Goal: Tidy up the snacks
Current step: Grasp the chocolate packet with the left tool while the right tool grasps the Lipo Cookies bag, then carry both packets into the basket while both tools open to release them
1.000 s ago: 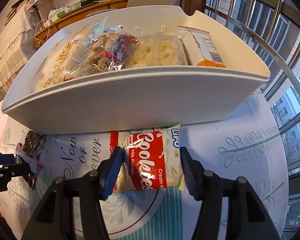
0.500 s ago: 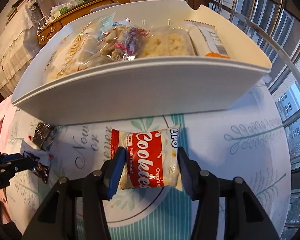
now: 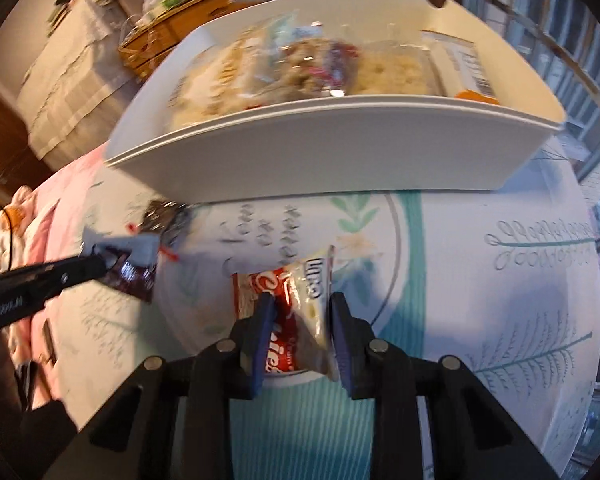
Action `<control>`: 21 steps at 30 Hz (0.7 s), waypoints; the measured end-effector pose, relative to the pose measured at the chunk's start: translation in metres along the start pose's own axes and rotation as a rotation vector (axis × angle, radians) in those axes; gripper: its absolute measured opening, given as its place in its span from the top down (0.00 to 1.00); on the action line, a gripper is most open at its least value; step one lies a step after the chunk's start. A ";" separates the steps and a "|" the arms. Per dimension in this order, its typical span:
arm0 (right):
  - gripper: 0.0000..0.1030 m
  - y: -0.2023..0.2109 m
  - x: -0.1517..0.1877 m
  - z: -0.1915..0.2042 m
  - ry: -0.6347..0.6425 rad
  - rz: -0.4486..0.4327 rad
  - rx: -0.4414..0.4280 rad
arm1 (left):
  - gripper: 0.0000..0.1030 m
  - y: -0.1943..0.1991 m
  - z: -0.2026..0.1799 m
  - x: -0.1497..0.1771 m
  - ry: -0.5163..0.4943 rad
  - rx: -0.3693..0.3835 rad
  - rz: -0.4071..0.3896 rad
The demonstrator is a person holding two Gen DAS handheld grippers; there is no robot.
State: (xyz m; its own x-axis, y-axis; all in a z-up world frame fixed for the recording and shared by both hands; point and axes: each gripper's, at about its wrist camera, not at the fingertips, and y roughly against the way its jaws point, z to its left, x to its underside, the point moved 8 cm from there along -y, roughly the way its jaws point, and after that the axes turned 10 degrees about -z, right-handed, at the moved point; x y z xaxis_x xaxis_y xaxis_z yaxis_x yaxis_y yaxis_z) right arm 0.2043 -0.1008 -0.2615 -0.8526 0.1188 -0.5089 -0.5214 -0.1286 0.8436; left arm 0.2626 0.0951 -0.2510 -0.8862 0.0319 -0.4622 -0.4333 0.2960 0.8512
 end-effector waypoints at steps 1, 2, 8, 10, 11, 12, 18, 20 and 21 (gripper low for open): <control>0.78 0.002 -0.003 0.002 0.020 -0.002 -0.018 | 0.86 0.003 0.001 -0.004 0.014 0.005 -0.014; 0.79 0.003 -0.004 0.005 0.041 0.001 -0.024 | 0.86 0.010 -0.001 -0.007 0.027 0.011 -0.035; 0.79 0.008 -0.007 0.010 0.108 0.019 -0.054 | 0.87 0.042 -0.002 -0.022 0.054 0.013 -0.123; 0.79 0.011 -0.007 0.011 0.128 0.021 -0.062 | 0.87 0.049 -0.003 -0.029 0.067 0.021 -0.145; 0.79 0.012 -0.007 0.011 0.135 0.022 -0.067 | 0.87 0.054 -0.004 -0.032 0.072 0.025 -0.159; 0.80 0.014 -0.007 0.011 0.144 0.022 -0.073 | 0.87 0.059 -0.006 -0.036 0.075 0.028 -0.174; 0.83 0.023 -0.005 0.006 0.192 0.019 -0.074 | 0.87 0.075 -0.022 -0.064 0.062 0.056 -0.247; 0.84 0.027 -0.004 0.005 0.213 0.014 -0.072 | 0.87 0.076 -0.030 -0.073 0.052 0.068 -0.262; 0.85 0.028 -0.003 0.004 0.221 0.011 -0.071 | 0.87 0.076 -0.035 -0.077 0.043 0.075 -0.268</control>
State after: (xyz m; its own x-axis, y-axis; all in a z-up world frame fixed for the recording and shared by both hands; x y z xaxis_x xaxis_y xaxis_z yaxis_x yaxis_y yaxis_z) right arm 0.1926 -0.1013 -0.2351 -0.8413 -0.1008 -0.5311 -0.5062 -0.1981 0.8393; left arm 0.2920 0.0817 -0.1421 -0.7483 -0.0977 -0.6561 -0.6415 0.3584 0.6783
